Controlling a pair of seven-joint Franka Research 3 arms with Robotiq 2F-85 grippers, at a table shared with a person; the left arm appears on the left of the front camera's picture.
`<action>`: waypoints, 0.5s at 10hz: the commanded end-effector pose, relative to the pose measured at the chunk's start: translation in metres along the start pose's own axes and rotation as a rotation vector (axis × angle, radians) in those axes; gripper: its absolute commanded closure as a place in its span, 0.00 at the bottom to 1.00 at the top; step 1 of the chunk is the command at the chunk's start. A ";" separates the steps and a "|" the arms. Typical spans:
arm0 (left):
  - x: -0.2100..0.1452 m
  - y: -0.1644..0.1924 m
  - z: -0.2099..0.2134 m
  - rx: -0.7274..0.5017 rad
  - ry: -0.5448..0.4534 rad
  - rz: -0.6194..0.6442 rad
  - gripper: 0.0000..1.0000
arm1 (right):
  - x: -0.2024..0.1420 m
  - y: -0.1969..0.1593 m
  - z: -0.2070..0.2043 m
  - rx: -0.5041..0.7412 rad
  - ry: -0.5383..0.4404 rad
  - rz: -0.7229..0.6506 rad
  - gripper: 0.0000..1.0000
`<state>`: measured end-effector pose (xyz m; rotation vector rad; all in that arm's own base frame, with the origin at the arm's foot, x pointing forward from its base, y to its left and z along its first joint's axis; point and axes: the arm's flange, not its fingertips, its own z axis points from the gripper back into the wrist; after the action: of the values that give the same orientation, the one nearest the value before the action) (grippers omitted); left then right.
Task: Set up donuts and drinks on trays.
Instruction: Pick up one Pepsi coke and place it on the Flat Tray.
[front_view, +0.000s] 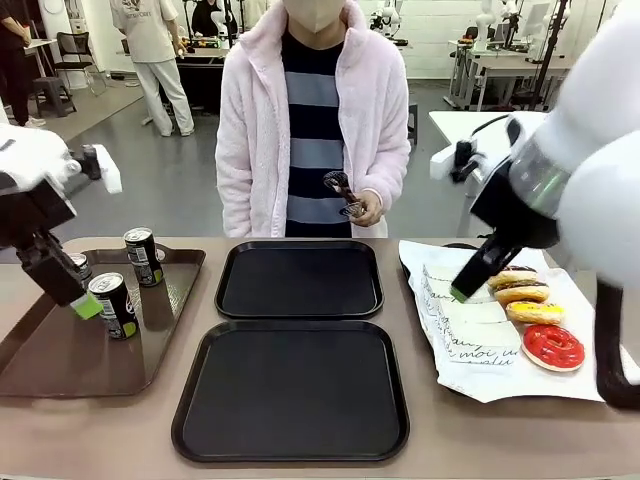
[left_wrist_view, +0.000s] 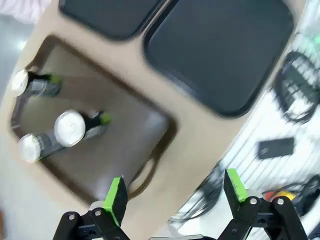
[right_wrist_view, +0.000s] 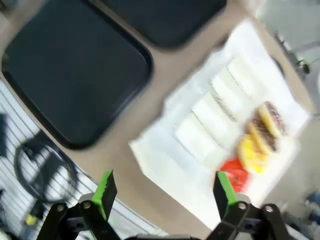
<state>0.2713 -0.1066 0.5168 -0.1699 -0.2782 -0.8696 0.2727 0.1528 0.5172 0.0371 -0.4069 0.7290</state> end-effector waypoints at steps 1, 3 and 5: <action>-0.025 0.074 0.001 -0.532 -0.356 0.275 0.00 | -0.057 -0.085 -0.022 0.500 -0.335 -0.393 0.00; -0.050 0.124 -0.003 -0.724 -0.486 0.412 0.00 | -0.110 -0.148 -0.029 0.605 -0.511 -0.675 0.00; -0.072 0.161 0.000 -0.817 -0.572 0.497 0.00 | -0.144 -0.193 -0.014 0.691 -0.599 -0.745 0.00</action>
<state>0.3343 0.0458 0.4854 -0.9939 -0.3688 -0.5383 0.3201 -0.0832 0.4836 0.7744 -0.5429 0.2362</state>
